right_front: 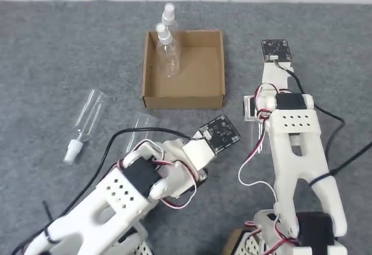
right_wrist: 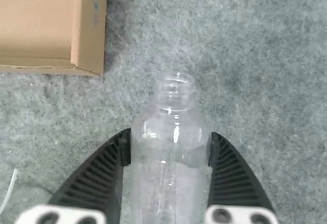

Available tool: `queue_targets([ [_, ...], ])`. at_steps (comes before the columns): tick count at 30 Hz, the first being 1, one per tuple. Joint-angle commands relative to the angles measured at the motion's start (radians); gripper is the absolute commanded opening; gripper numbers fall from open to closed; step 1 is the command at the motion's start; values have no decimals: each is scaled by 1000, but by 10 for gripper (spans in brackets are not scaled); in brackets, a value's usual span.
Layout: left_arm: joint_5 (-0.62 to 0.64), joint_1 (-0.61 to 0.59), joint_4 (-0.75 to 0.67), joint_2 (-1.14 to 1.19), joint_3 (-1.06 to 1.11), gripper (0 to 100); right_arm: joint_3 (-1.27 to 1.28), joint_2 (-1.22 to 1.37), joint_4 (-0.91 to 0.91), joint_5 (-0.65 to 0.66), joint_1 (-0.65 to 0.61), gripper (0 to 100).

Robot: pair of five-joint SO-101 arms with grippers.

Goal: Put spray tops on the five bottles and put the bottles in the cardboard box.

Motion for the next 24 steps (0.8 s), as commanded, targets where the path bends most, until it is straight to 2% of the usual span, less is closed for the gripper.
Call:
queue_targets([
  [1,86,-8,2,-83,-25,12,-41,-62,-8,-9,-13,97],
  [4,164,-9,0,-118,-25,12,-41,-62,-8,-9,-13,97],
  [7,190,-23,-6,-147,-25,12,-41,-64,-8,-9,-21,97],
  [20,348,-241,-72,-325,-4,12,-43,-74,7,-3,-31,97],
  [24,358,-348,-155,-437,90,12,-23,-159,54,-6,-44,97],
])
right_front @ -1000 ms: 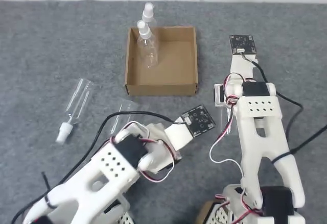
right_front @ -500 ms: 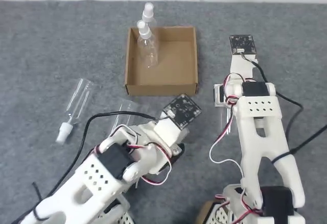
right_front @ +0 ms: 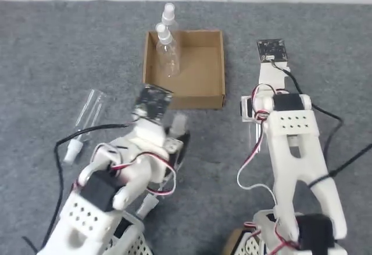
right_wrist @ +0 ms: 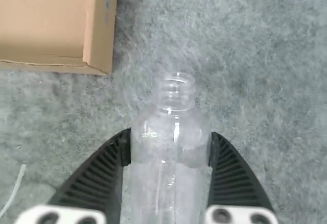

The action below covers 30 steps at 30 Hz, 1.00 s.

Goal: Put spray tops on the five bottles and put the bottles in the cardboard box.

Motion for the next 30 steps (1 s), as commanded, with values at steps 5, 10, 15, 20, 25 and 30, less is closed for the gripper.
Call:
queue_targets([
  [5,23,-175,-230,-255,174,12,69,-206,-19,-5,-62,97],
  [10,126,-209,-244,-350,208,12,92,-243,-25,-3,-85,97],
  [15,155,-212,-245,-410,222,12,114,-277,-24,-5,-90,97],
  [20,218,-213,-245,-453,223,12,147,-348,-28,-8,-91,97],
  [25,239,-213,-262,-489,243,12,160,-372,-22,-3,-131,97],
  [30,249,-296,-361,-557,317,12,189,-384,-28,-3,-176,97],
])
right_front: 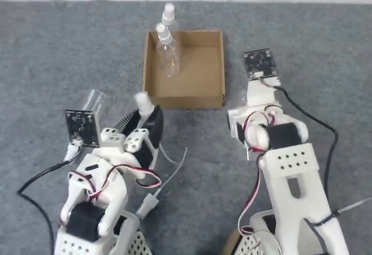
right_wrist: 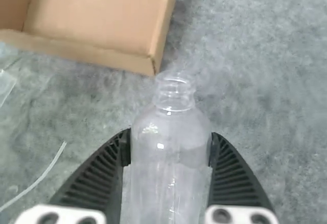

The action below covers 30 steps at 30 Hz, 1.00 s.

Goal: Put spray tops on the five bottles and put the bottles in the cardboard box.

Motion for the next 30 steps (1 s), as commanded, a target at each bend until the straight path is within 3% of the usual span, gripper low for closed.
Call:
queue_targets([
  [1,38,-86,-114,-80,39,12,-9,-47,-18,-3,-35,97],
  [6,167,-150,-140,-172,85,11,-8,-59,-15,-3,-39,97],
  [21,175,-157,-166,-169,90,11,121,-274,-64,-2,-97,97],
  [30,292,-290,-193,-169,88,11,123,-343,-16,-2,-108,97],
])
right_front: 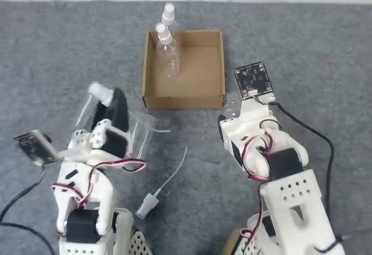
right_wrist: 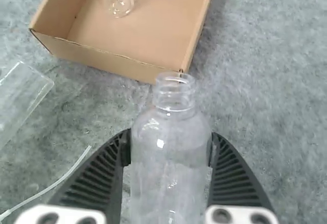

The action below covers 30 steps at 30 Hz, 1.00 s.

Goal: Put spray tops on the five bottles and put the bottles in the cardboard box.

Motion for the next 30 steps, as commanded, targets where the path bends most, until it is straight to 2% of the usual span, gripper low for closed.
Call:
queue_targets([
  [1,43,-32,-35,-23,-12,11,8,-124,22,-2,-22,97],
  [9,48,-34,-40,-23,-13,11,124,-254,-68,32,-33,96],
  [16,75,-35,-75,-23,-5,11,169,-278,-84,78,-128,96],
  [23,172,-161,-77,-23,-5,11,250,-338,-160,84,-148,96],
  [30,212,-172,-77,-23,-7,11,298,-398,-160,84,-236,96],
])
